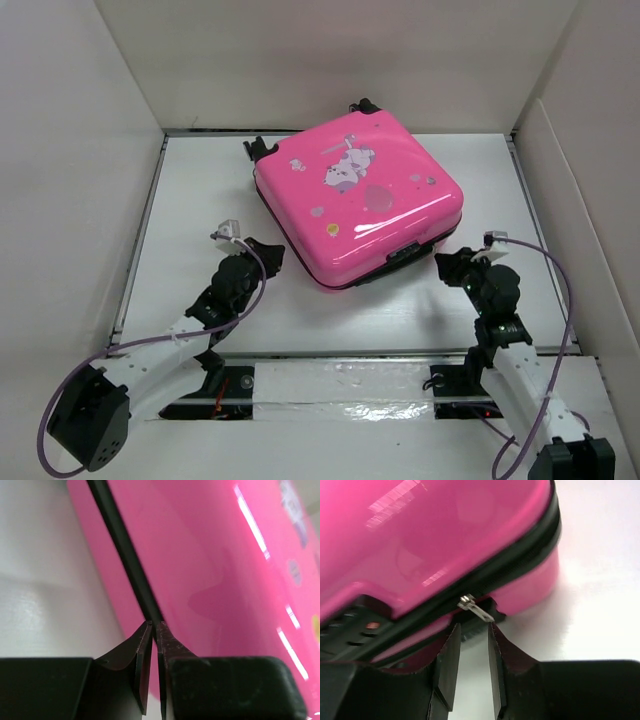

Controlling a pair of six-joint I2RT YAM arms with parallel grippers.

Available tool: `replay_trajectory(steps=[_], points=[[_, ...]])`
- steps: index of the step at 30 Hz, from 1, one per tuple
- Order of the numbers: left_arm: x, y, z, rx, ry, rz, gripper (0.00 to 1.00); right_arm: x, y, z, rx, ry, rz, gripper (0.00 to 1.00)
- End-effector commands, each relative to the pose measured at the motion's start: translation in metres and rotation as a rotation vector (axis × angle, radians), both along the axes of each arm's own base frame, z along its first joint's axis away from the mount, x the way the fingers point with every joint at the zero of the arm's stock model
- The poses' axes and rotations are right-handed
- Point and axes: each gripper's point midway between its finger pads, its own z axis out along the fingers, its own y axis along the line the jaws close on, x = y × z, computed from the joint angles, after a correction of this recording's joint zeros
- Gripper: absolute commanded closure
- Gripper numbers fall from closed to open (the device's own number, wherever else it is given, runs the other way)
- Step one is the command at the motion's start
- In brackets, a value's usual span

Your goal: Pack the luggage

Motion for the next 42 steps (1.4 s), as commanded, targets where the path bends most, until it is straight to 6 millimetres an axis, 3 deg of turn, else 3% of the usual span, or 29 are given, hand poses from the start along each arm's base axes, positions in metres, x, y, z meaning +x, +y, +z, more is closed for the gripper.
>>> replay_trajectory(steps=[1,5,19,25,27,32,37,40,42], points=[[-0.006,-0.008,-0.008,-0.003,0.012,-0.060,0.94,0.015,-0.007,0.016,-0.067,-0.024,-0.026,0.65],[-0.012,-0.014,-0.017,-0.002,0.029,-0.108,0.95,0.028,0.006,0.009,-0.108,0.020,0.059,0.63],[-0.015,-0.023,-0.037,0.023,0.056,-0.165,0.94,0.049,0.016,0.020,-0.140,-0.039,0.119,0.57],[-0.015,-0.027,-0.042,0.021,0.060,-0.185,0.95,0.047,0.025,0.032,-0.137,-0.103,0.173,0.73],[-0.017,-0.032,-0.042,0.017,0.057,-0.209,0.95,0.046,0.025,0.034,-0.127,-0.116,0.168,0.82],[-0.024,-0.063,-0.027,0.037,-0.002,-0.316,0.95,0.038,0.029,0.025,-0.096,-0.102,0.185,0.99],[-0.017,-0.075,-0.022,0.030,-0.013,-0.332,0.95,0.018,0.055,0.007,-0.085,-0.037,0.262,1.00],[-0.014,-0.084,-0.008,-0.005,-0.042,-0.353,0.95,0.006,0.072,0.005,-0.093,-0.003,0.300,1.00],[-0.011,-0.090,-0.002,-0.023,-0.055,-0.368,0.95,0.002,0.079,0.016,-0.094,-0.009,0.303,1.00]])
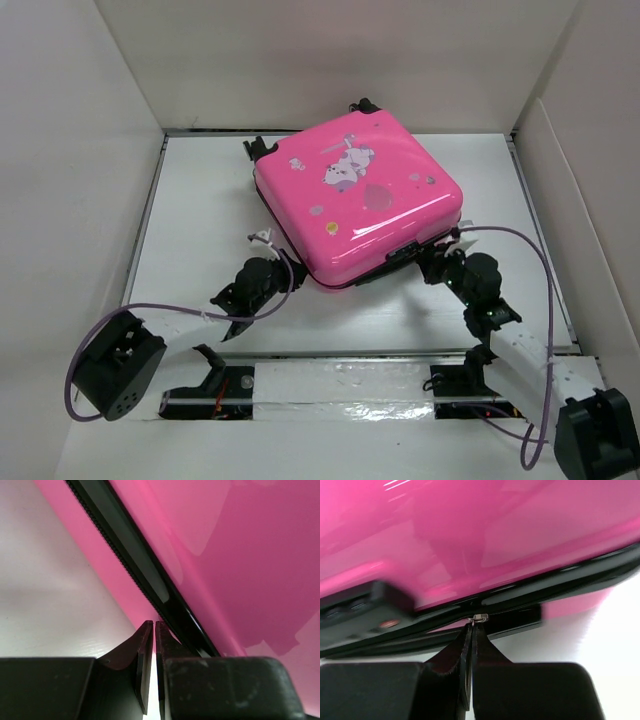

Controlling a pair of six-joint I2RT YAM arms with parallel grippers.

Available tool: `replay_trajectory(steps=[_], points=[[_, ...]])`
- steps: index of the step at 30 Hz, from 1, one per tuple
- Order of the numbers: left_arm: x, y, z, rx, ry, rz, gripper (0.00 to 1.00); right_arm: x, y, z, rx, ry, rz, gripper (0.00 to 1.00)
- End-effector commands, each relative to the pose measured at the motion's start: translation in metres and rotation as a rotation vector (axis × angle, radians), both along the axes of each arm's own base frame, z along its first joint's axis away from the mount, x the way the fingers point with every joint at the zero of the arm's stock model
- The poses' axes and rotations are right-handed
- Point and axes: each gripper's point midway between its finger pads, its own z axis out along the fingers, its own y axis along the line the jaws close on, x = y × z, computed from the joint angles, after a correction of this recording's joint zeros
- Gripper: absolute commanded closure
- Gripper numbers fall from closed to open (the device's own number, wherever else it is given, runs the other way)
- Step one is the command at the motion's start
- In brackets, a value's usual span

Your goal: Pack the luggage

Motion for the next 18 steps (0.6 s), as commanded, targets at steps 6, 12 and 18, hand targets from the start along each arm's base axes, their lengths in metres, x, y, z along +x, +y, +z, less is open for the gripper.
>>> replay_trajectory(steps=[6,12,18], points=[[0.030,-0.042,0.082,-0.200,-0.179,-0.056,0.95,-0.056,0.095,0.008,0.035,0.113,0.317,1.00],[0.035,-0.058,0.087,-0.250,-0.169,-0.092,0.95,-0.126,0.184,0.008,0.068,0.171,0.529,1.00],[0.043,-0.066,0.099,-0.256,-0.190,-0.099,0.95,-0.155,0.256,0.028,0.072,0.137,0.616,1.00]])
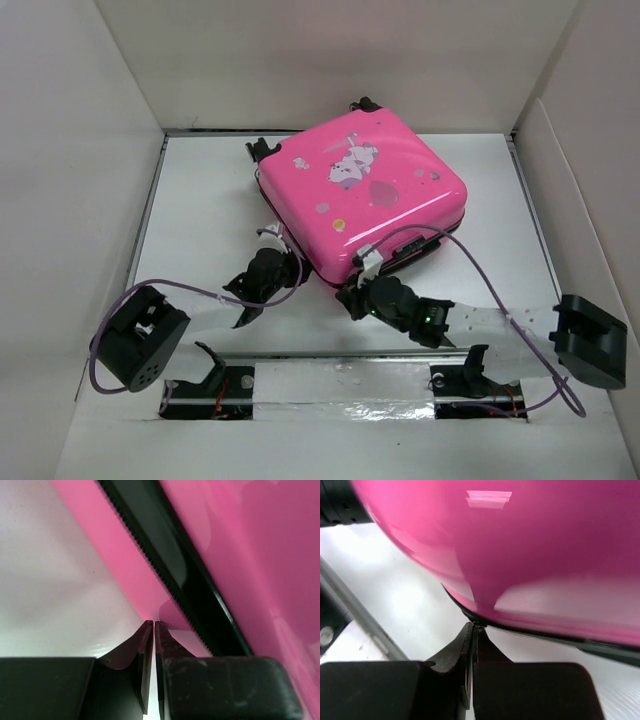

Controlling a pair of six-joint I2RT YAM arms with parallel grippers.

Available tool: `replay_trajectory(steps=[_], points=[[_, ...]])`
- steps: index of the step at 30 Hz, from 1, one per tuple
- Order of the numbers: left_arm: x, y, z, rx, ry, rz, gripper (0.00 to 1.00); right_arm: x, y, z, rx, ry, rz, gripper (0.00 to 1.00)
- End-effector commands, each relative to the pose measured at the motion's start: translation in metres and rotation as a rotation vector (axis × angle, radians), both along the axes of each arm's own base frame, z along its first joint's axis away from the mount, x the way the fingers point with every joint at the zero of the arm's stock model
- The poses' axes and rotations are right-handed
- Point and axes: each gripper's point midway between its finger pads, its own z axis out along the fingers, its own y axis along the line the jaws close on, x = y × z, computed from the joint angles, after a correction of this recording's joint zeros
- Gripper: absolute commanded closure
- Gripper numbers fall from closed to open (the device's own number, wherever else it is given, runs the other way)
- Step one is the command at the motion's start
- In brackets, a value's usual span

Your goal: Pack the luggage

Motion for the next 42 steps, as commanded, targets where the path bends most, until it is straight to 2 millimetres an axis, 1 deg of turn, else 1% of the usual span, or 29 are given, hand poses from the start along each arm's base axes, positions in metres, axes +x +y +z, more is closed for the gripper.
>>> replay_trajectory(steps=[1,2,4,5,7,10,12,13,14,16,17,20,21,22,23,24,25,26,27,29,30,31,32,33,34,35,37,38,42], points=[[0.022,-0.060,0.118,-0.296,-0.256,-0.120,0.96,-0.044,0.067,0.045,0.179,0.016,0.172,1.00],[0.023,-0.061,0.115,-0.275,-0.254,-0.108,0.97,-0.044,0.078,0.034,0.158,0.021,0.175,1.00],[0.025,-0.065,0.115,-0.231,-0.268,-0.101,0.97,-0.030,0.095,0.051,0.195,-0.020,0.134,1.00],[0.027,-0.064,0.114,-0.217,-0.273,-0.092,0.98,-0.023,0.100,0.043,0.178,-0.027,0.107,1.00],[0.025,-0.064,0.110,-0.197,-0.265,-0.093,0.98,-0.010,0.106,0.054,0.198,-0.072,0.054,1.00],[0.032,-0.048,0.109,-0.158,-0.274,-0.048,0.93,0.001,0.094,0.048,0.212,-0.069,-0.040,1.00],[0.038,-0.031,0.112,-0.148,-0.283,-0.001,0.72,0.001,0.084,0.046,0.241,-0.065,-0.059,1.00],[0.040,-0.022,0.110,-0.139,-0.273,0.027,0.61,0.000,0.079,0.055,0.291,-0.073,-0.067,1.00],[0.043,-0.012,0.119,-0.153,-0.290,0.065,0.42,-0.003,0.070,0.043,0.275,-0.064,-0.067,1.00],[0.053,0.014,0.119,-0.158,-0.288,0.146,0.30,-0.006,0.064,0.044,0.279,-0.052,-0.064,1.00],[0.057,0.025,0.128,-0.188,-0.295,0.194,0.23,-0.009,0.060,0.038,0.270,-0.043,-0.057,1.00],[0.078,0.063,0.150,-0.248,-0.318,0.319,0.15,-0.021,0.059,0.034,0.275,-0.025,-0.006,1.00],[0.088,0.070,0.167,-0.276,-0.341,0.349,0.13,-0.024,0.057,0.030,0.269,-0.018,0.005,1.00],[0.102,0.088,0.174,-0.281,-0.344,0.402,0.12,-0.027,0.058,0.030,0.273,-0.011,0.023,1.00],[0.112,0.088,0.171,-0.283,-0.317,0.395,0.11,-0.033,0.059,0.028,0.272,-0.005,0.041,1.00],[0.126,0.090,0.196,-0.315,-0.348,0.406,0.10,-0.034,0.059,0.027,0.271,-0.002,0.045,1.00],[0.137,0.091,0.200,-0.312,-0.345,0.414,0.09,-0.039,0.060,0.026,0.270,0.003,0.061,1.00],[0.154,0.094,0.186,-0.282,-0.306,0.433,0.05,-0.044,0.061,0.025,0.267,0.004,0.073,1.00],[0.173,0.092,0.219,-0.290,-0.356,0.430,0.04,-0.045,0.061,0.024,0.262,0.007,0.076,1.00],[0.202,0.091,0.195,-0.242,-0.260,0.426,0.03,-0.050,0.062,0.021,0.251,0.012,0.091,1.00],[0.217,0.089,0.220,-0.264,-0.297,0.416,0.03,-0.050,0.062,0.020,0.249,0.011,0.091,1.00],[0.225,0.086,0.218,-0.261,-0.277,0.411,0.02,-0.049,0.062,0.021,0.251,0.011,0.086,1.00],[0.240,0.089,0.201,-0.238,-0.241,0.427,0.02,-0.052,0.062,0.020,0.249,0.011,0.094,1.00],[0.253,0.086,0.226,-0.251,-0.278,0.423,0.02,-0.052,0.063,0.021,0.251,0.011,0.093,1.00],[0.259,0.084,0.215,-0.222,-0.224,0.404,0.02,-0.051,0.062,0.020,0.246,0.011,0.088,1.00],[0.272,0.082,0.192,-0.181,-0.173,0.403,0.02,-0.051,0.062,0.021,0.248,0.008,0.086,1.00],[0.286,0.081,0.195,-0.151,-0.157,0.407,0.02,-0.050,0.061,0.022,0.248,0.003,0.081,1.00],[0.291,0.081,0.182,-0.131,-0.134,0.412,0.02,-0.049,0.060,0.023,0.245,0.002,0.080,1.00],[0.294,0.098,0.179,-0.082,-0.154,0.495,0.06,-0.048,0.059,0.023,0.236,-0.001,0.073,1.00]])
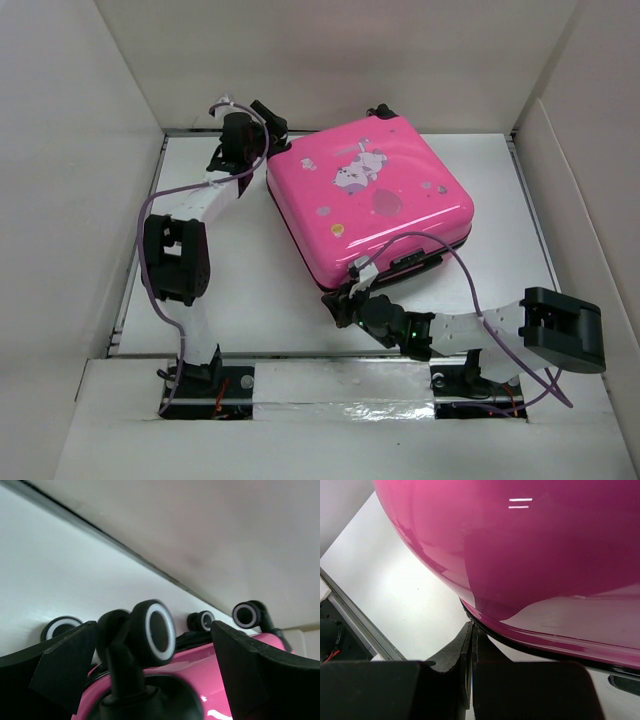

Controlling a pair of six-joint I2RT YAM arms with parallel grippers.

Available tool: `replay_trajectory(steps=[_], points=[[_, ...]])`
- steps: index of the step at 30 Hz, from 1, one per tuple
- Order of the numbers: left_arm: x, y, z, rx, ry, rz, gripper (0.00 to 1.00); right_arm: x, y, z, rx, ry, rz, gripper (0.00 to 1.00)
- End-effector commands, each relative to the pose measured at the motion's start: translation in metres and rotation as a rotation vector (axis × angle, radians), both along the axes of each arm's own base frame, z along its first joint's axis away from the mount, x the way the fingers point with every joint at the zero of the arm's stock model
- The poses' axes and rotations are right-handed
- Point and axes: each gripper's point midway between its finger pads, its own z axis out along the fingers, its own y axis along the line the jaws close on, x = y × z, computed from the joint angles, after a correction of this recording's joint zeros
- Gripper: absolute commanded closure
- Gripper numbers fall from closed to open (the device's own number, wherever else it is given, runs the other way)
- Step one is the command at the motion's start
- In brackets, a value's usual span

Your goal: Pack the luggage

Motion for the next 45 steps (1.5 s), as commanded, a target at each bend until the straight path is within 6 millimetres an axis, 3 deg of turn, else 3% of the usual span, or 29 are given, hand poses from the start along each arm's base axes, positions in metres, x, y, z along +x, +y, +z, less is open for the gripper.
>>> replay_trajectory(steps=[1,7,10,11,17,24,26,27,29,30,31,32,33,34,35,36,37,38,39,40,41,42,43,44,45], points=[[-0.009,0.014,0.002,0.060,0.016,0.050,0.06,-0.040,0.025,0.020,0.087,0.028,0.173,1.00],[-0.020,0.037,0.019,0.130,-0.040,0.134,0.06,-0.040,0.025,0.016,0.075,0.030,0.169,1.00],[-0.014,0.031,0.016,0.166,-0.001,0.096,0.06,-0.040,0.026,0.016,0.071,0.030,0.171,1.00],[-0.008,0.025,0.001,0.168,0.034,0.068,0.06,-0.040,0.026,0.018,0.073,0.030,0.171,1.00],[0.006,0.005,-0.019,0.112,0.060,-0.007,0.06,-0.039,0.026,0.020,0.069,0.027,0.171,1.00],[0.022,-0.009,-0.025,0.067,0.072,-0.047,0.14,-0.038,0.023,0.023,0.073,0.025,0.163,1.00],[0.026,-0.011,-0.023,0.055,0.058,-0.046,0.23,-0.037,0.020,0.022,0.069,0.024,0.154,1.00],[0.026,-0.013,-0.021,0.046,0.049,-0.051,0.44,-0.037,0.019,0.024,0.074,0.023,0.151,1.00],[0.024,-0.022,-0.009,0.009,0.005,-0.095,0.75,-0.036,0.014,0.022,0.064,0.026,0.136,1.00],[0.024,-0.022,-0.006,0.005,-0.004,-0.097,1.00,-0.035,0.010,0.020,0.059,0.029,0.126,1.00],[0.022,-0.021,-0.005,0.007,-0.021,-0.096,1.00,-0.034,0.004,0.026,0.073,0.027,0.110,1.00],[0.017,-0.020,0.008,0.006,-0.055,-0.097,1.00,-0.035,-0.003,0.022,0.065,0.028,0.107,1.00],[0.013,-0.017,0.010,0.007,-0.066,-0.088,1.00,-0.036,-0.008,0.024,0.071,0.024,0.108,1.00],[0.004,-0.013,-0.007,0.020,-0.042,-0.080,1.00,-0.033,-0.017,0.032,0.090,0.021,0.094,1.00],[-0.002,-0.009,0.011,0.016,-0.098,-0.068,1.00,-0.035,-0.023,0.034,0.097,0.025,0.092,1.00],[-0.008,-0.006,0.007,0.015,-0.099,-0.056,1.00,-0.031,-0.033,0.030,0.094,0.028,0.075,1.00],[-0.017,0.002,-0.012,0.012,-0.084,-0.045,1.00,-0.025,-0.045,0.028,0.085,0.033,0.049,1.00],[-0.027,0.008,-0.001,0.001,-0.116,-0.020,1.00,-0.024,-0.054,0.045,0.137,0.019,0.047,1.00],[-0.033,0.019,-0.006,-0.013,-0.116,0.022,1.00,-0.021,-0.063,0.045,0.141,0.015,0.034,1.00],[-0.048,0.024,-0.028,-0.015,-0.101,0.034,1.00,-0.018,-0.074,0.041,0.112,0.016,0.023,1.00],[-0.059,0.027,-0.016,-0.030,-0.132,0.044,1.00,-0.011,-0.086,0.058,0.153,-0.008,-0.003,1.00],[-0.068,0.030,-0.020,-0.046,-0.129,0.056,1.00,-0.007,-0.094,0.061,0.153,-0.021,-0.019,1.00],[-0.086,0.035,-0.046,-0.046,-0.087,0.065,1.00,-0.004,-0.104,0.058,0.112,-0.027,-0.034,1.00],[-0.097,0.037,-0.025,-0.074,-0.155,0.066,1.00,0.004,-0.115,0.061,0.108,-0.034,-0.066,1.00],[-0.119,0.034,-0.030,-0.098,-0.166,0.054,1.00,0.005,-0.124,0.068,0.102,-0.054,-0.066,1.00]])
